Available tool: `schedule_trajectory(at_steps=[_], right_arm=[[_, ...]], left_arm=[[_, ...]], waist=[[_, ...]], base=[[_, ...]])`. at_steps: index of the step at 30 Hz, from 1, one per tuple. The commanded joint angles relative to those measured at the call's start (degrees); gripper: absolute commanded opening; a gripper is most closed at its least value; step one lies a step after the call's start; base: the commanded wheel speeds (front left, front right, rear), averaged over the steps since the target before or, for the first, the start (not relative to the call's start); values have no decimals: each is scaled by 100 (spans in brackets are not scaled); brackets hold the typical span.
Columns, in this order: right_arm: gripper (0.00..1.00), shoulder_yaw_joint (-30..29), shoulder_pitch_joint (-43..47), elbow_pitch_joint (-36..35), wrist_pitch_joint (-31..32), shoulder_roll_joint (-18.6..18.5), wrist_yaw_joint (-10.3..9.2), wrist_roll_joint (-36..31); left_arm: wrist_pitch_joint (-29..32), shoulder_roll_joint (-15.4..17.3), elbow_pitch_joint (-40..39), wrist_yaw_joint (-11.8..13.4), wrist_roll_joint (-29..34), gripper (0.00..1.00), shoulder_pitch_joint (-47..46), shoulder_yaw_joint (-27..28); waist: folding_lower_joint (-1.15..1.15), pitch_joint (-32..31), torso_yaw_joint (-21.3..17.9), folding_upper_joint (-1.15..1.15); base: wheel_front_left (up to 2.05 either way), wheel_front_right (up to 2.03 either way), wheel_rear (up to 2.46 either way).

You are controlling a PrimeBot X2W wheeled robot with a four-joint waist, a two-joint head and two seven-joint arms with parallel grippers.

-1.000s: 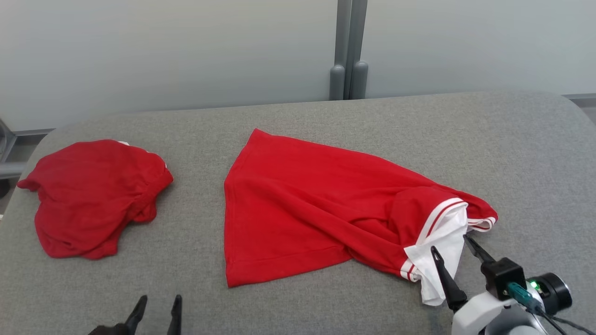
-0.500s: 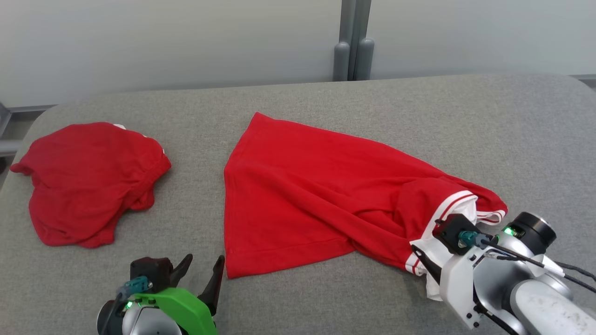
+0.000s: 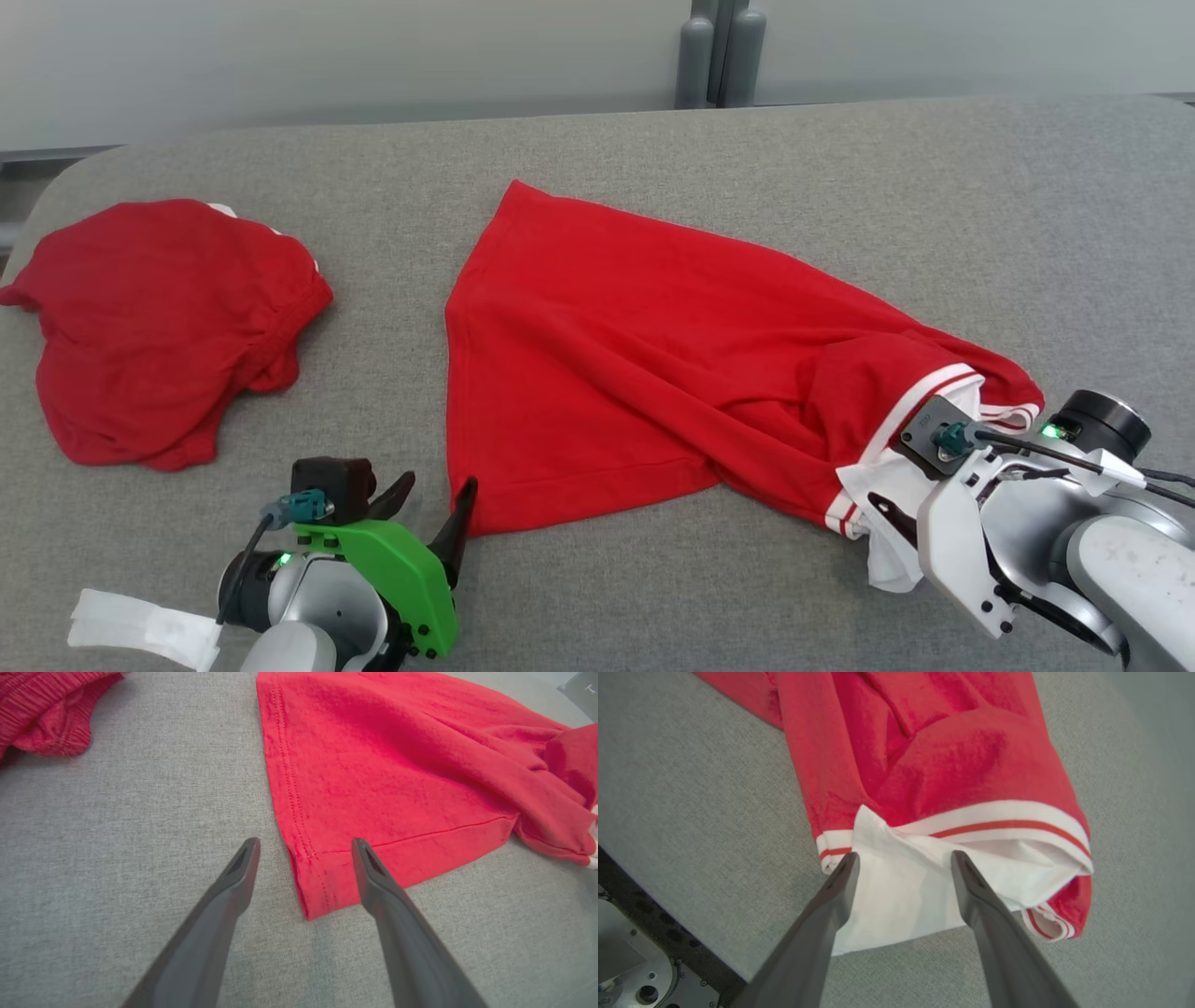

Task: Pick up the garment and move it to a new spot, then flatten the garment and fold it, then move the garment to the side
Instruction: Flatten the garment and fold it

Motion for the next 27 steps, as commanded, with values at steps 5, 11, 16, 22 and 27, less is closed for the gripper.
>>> schedule_trajectory(at_steps=[5,11,16,22,27], right_arm=[[100,309,-313,268,-22,-35,-5,138],[0,571,-489,451,-127,-61,-4,278],[0,524,-530,377,-187,-121,-4,377],[0,419,-566,121,-232,-156,-4,381],[0,323,-458,-31,-258,-166,-4,353]], left_arm=[[55,-17,46,23,-45,100,-156,-36],[173,-55,68,19,-144,100,-202,-80],[273,4,122,48,-185,100,-268,-67],[293,-35,262,34,-305,100,-285,-72],[288,-59,314,55,-369,100,-218,-86]], waist=[[0,138,46,0],[0,219,87,0],[0,261,64,0],[0,273,-89,0],[0,246,-215,0]], base=[[0,0,0],[0,0,0],[0,0,0],[0,0,0],[0,0,0]])
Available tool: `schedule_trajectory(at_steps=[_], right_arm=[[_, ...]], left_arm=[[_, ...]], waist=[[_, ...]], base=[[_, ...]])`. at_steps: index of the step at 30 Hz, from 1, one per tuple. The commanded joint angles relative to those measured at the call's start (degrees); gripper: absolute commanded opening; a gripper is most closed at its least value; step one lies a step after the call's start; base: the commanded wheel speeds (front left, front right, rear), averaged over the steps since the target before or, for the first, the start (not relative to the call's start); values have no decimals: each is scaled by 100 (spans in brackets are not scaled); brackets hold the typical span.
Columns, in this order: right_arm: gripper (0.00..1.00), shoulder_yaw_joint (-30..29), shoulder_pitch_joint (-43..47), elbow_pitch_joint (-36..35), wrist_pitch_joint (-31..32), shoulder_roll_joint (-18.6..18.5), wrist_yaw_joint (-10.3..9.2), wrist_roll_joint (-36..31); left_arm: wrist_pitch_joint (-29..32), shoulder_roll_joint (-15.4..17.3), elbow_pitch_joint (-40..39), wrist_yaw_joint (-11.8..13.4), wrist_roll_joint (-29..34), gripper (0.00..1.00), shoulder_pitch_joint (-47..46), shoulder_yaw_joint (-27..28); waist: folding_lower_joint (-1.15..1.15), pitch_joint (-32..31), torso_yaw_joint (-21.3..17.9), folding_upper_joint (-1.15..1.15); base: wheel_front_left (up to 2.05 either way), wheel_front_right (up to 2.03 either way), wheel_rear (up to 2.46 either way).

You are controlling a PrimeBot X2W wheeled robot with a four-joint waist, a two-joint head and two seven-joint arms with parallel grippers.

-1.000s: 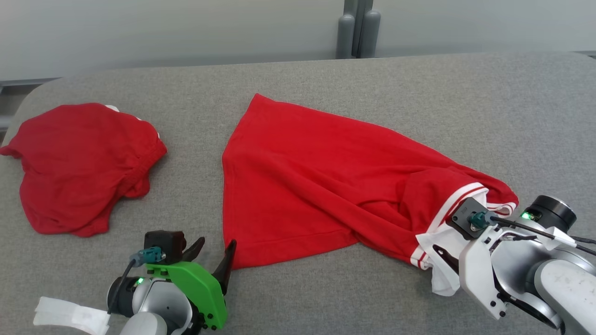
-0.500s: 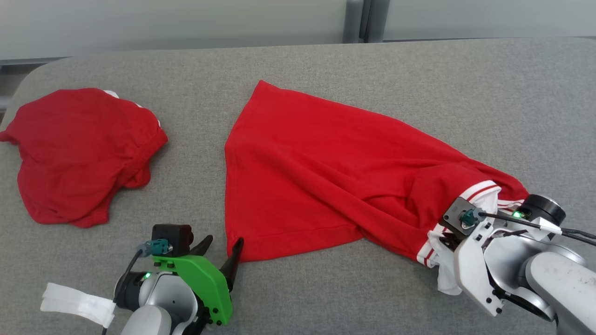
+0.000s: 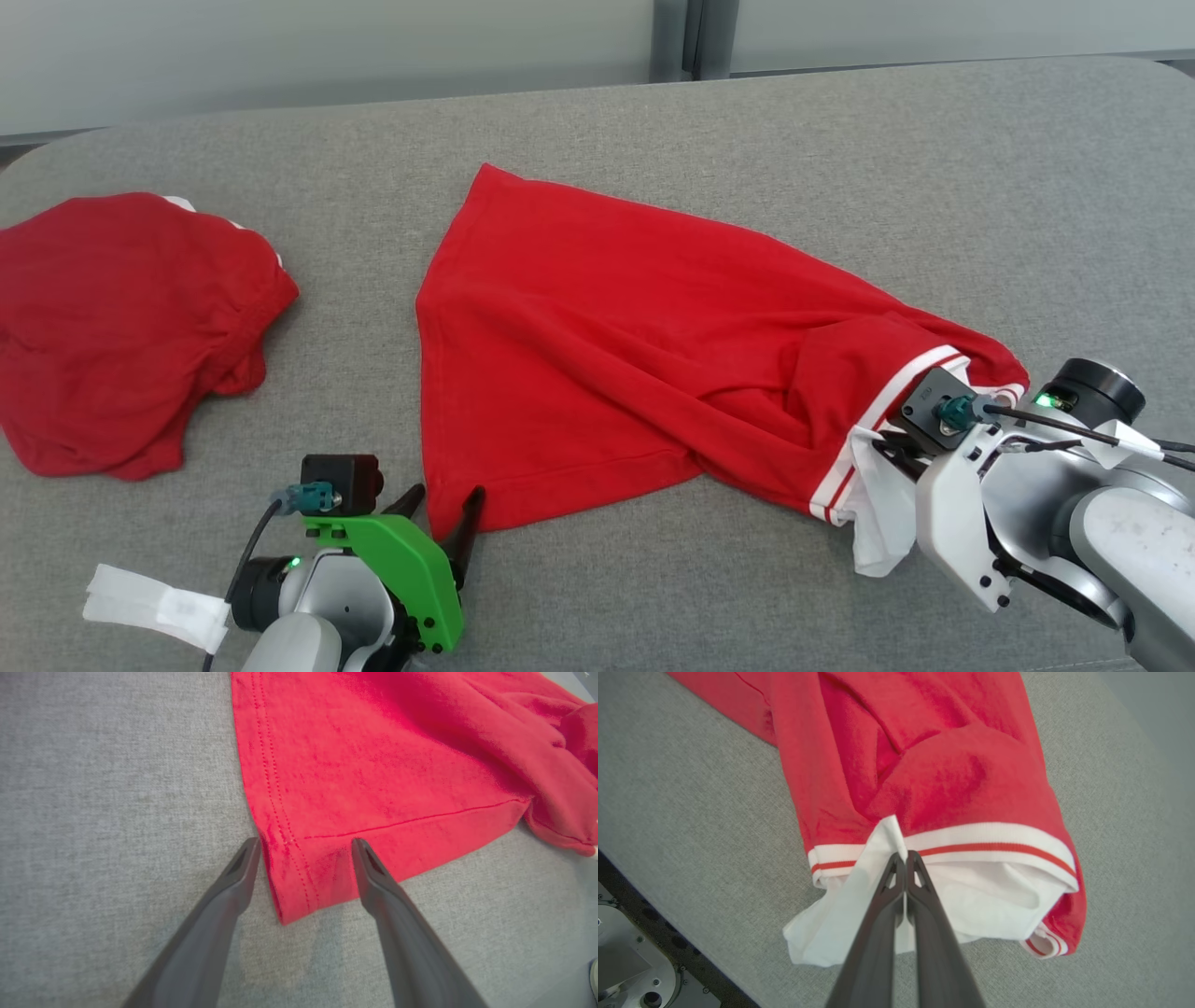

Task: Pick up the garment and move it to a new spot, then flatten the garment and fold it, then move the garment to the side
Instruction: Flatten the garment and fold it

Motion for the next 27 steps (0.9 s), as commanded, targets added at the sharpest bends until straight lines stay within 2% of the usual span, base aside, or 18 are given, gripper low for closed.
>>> schedule_trajectory(at_steps=[1,6,7,8,9,11,12,13,22,27], right_arm=[[0,-28,56,-28,-36,2,-4,-1],[0,-66,145,-115,-61,35,-4,-25],[0,-77,161,-125,-64,36,-4,-29],[0,-98,190,-126,-70,40,-5,-32],[0,-105,216,-127,-74,40,-4,-42],[0,-119,261,-127,-76,43,-4,-48],[0,-137,261,-128,-91,55,-4,-50],[0,-148,266,-127,-95,60,-4,-45],[0,-267,312,-94,-187,89,-4,-3],[0,-655,374,-145,-390,97,-4,45]], left_arm=[[-7,14,31,34,9,100,-16,23],[-73,47,177,39,18,100,-47,8],[-79,37,191,36,4,91,-56,5],[-97,34,201,30,1,52,-63,-7],[-132,34,203,21,4,42,-70,-19],[-167,30,204,15,12,31,-97,-39],[-203,27,213,12,24,9,-128,-55],[-217,25,224,9,19,0,-128,-63],[-298,-21,305,-34,-118,0,-191,-129],[-417,26,-50,-43,-315,0,-226,64]], waist=[[0,-15,-48,0],[0,-50,-134,0],[0,-60,-147,0],[0,-70,-157,0],[0,-78,-165,0],[0,-82,-175,0],[0,-90,-180,0],[0,-94,-184,0],[0,-126,-209,0],[0,-161,-201,0]], base=[[0,0,0],[0,0,0],[0,0,0],[0,0,0],[0,0,0],[0,0,0],[0,0,0],[0,0,0],[0,0,0],[0,0,0]])
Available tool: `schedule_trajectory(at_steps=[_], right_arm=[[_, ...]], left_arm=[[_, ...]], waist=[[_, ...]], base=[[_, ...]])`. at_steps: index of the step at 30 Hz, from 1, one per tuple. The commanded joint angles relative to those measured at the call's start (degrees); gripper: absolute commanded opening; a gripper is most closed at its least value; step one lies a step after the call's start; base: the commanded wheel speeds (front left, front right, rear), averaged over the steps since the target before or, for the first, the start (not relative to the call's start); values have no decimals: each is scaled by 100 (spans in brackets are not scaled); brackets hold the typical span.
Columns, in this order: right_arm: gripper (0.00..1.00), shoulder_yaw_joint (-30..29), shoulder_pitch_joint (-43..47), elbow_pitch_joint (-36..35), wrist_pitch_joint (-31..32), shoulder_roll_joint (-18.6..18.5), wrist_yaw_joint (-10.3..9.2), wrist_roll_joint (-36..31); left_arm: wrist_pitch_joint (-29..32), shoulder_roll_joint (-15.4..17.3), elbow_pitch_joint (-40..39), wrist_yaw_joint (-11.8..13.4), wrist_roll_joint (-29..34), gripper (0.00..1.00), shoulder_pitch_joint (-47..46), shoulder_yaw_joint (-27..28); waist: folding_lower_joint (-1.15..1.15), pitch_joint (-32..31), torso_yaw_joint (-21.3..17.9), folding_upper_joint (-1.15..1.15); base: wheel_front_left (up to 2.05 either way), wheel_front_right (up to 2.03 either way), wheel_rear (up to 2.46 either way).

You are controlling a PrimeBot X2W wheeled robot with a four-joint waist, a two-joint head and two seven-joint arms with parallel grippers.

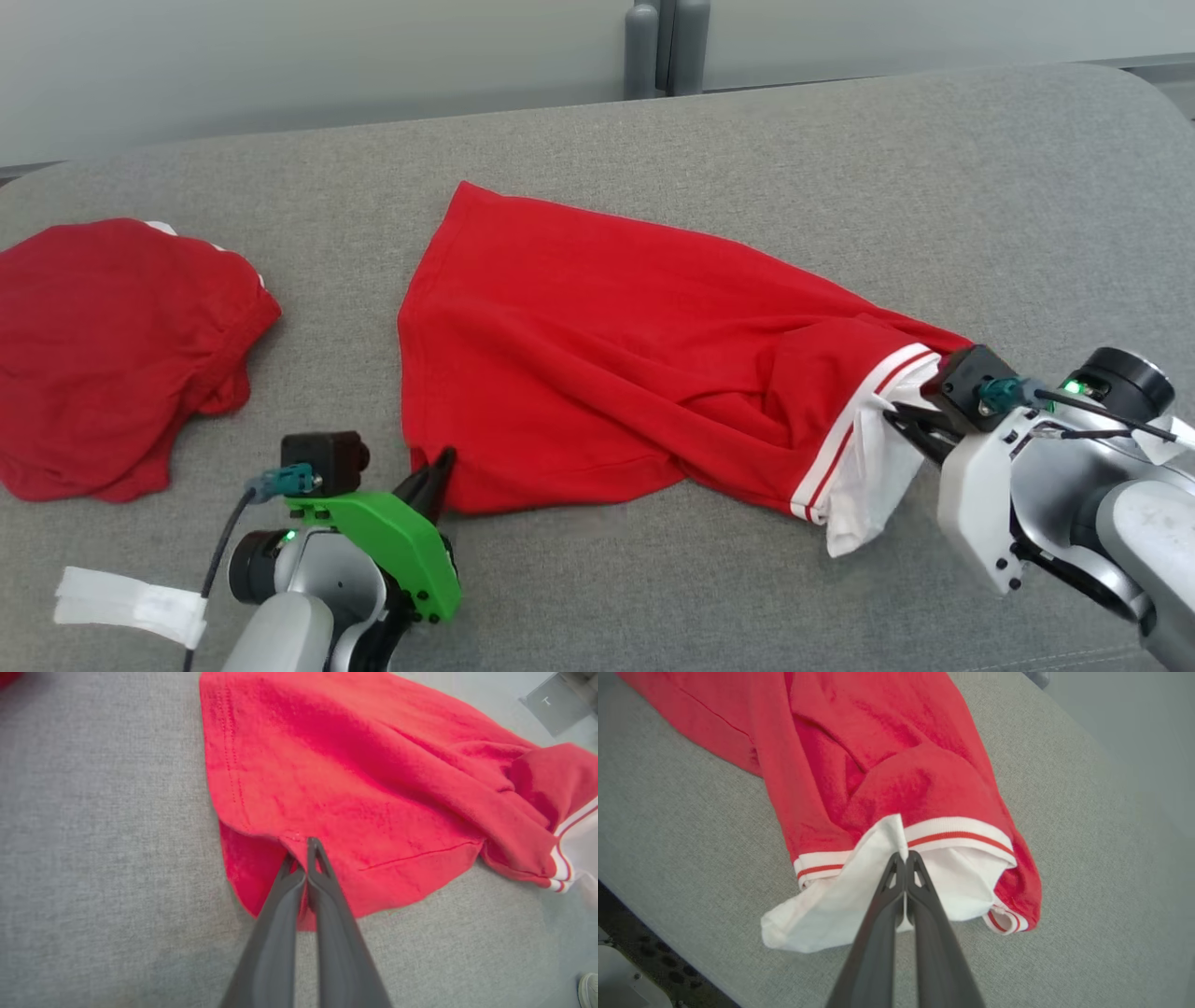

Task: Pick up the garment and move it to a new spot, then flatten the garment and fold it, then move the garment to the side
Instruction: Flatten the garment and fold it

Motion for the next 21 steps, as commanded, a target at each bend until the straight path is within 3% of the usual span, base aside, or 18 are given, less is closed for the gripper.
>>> schedule_trajectory(at_steps=[1,12,21], right_arm=[[0,-105,89,-34,-78,0,-5,45],[0,-1660,400,-688,-642,189,-5,-1],[0,-2870,553,-1337,-1136,600,-7,-92]], left_arm=[[-39,37,-110,-7,-84,0,-81,67],[39,260,-1928,189,-758,0,35,836],[435,654,-3076,421,-1163,0,-235,1481]], waist=[[0,-10,4,0],[0,10,-26,0],[0,27,-145,0]], base=[[0,0,0],[0,0,0],[0,0,0]])
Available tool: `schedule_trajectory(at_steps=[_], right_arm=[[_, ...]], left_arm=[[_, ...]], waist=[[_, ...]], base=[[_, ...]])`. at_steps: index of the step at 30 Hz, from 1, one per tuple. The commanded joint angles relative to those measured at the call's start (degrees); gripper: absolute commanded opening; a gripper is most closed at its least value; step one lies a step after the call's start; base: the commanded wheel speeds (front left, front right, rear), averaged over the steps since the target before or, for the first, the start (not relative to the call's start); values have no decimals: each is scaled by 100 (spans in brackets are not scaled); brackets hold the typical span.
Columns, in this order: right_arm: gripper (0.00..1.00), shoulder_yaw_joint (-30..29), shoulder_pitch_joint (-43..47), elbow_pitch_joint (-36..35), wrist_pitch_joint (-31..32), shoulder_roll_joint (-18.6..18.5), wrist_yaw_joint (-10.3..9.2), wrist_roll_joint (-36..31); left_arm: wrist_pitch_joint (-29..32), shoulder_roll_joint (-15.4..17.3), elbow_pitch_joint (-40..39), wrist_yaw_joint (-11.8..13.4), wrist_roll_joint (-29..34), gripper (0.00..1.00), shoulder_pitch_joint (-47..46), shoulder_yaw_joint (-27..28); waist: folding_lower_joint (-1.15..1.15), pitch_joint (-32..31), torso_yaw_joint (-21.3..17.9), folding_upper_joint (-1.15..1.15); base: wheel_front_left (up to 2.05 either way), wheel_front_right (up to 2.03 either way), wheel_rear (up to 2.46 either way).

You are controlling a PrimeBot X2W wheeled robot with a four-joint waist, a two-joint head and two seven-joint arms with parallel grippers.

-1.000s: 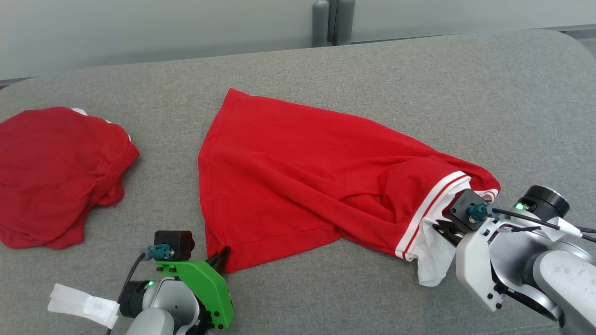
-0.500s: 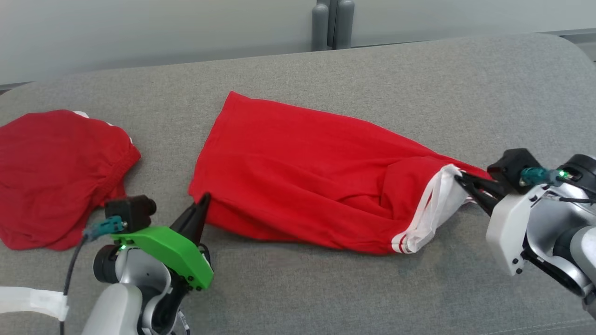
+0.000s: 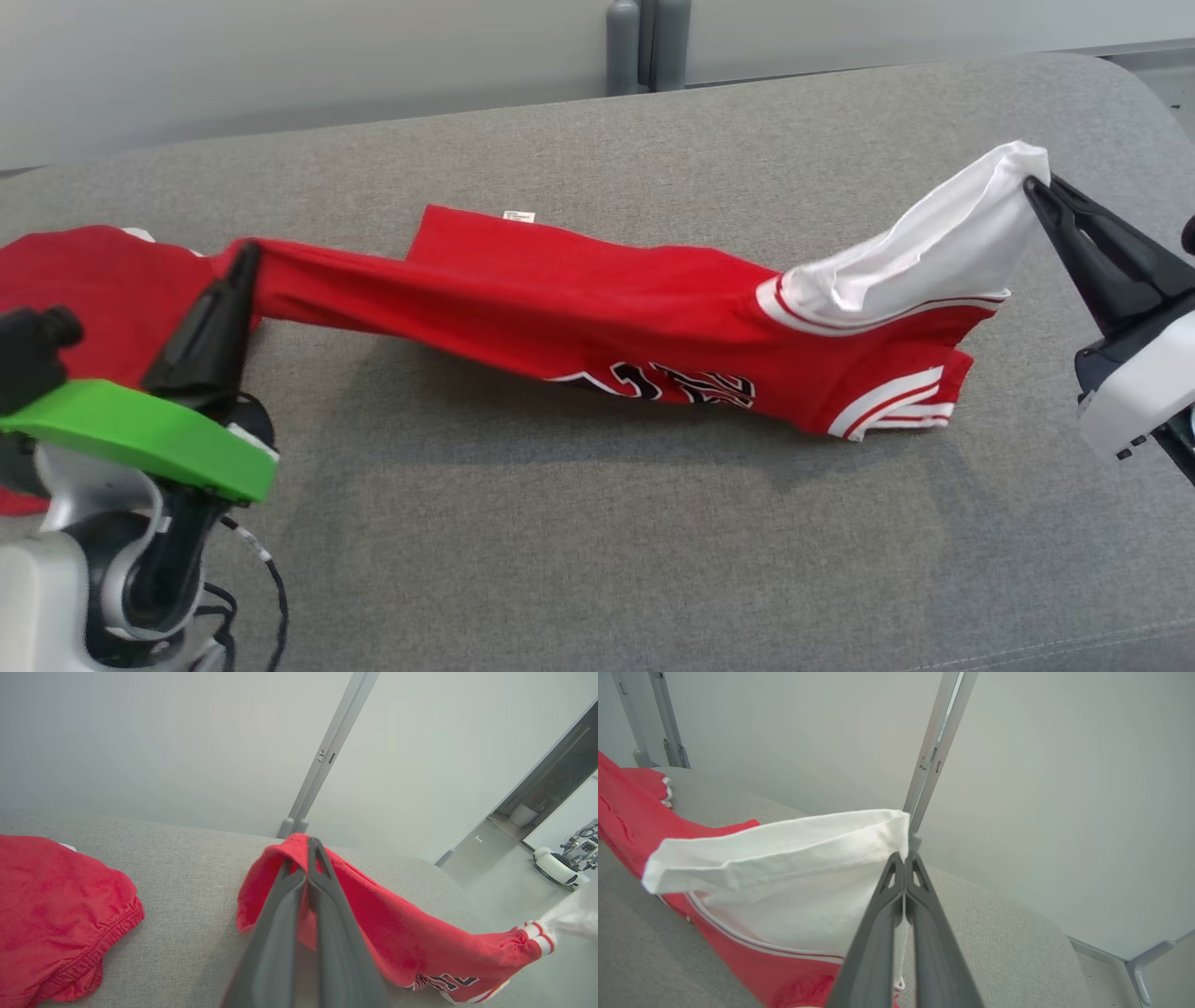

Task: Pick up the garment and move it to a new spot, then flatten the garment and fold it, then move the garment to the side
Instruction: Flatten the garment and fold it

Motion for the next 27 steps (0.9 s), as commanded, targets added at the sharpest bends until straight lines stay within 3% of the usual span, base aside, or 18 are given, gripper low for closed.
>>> schedule_trajectory(at_steps=[1,7,11,14,20,24,25,27], right_arm=[[0,-83,55,-69,-58,71,-8,70],[0,-594,177,-626,-146,345,-8,641],[0,-1007,62,-935,-114,216,-8,1006],[0,-1008,-315,-988,-34,67,-4,1392],[0,-409,-2232,-302,134,-242,-5,1917],[0,51,-4092,755,127,9,-5,1737],[0,51,-4092,755,127,9,-5,1737],[0,217,-5054,1413,32,306,-5,1495]], left_arm=[[37,158,-95,53,55,0,-158,124],[371,416,-783,210,-316,0,-289,549],[771,573,-1202,310,-709,0,-529,725],[1048,768,-1174,357,-715,0,-1054,688],[1382,986,-259,281,-420,0,-3140,154],[1317,879,844,125,-118,0,-4800,-224],[1317,879,844,125,-118,0,-4800,-224],[1223,800,1474,27,48,0,-5562,-398]], waist=[[0,-11,-52,0],[0,72,-228,0],[0,366,-267,0],[0,750,-239,0],[0,1783,-81,0],[0,2448,59,0],[0,2448,59,0],[0,2721,141,0]], base=[[0,0,0],[0,0,0],[0,0,0],[0,0,0],[0,0,0],[0,0,0],[0,0,0],[0,0,0]])
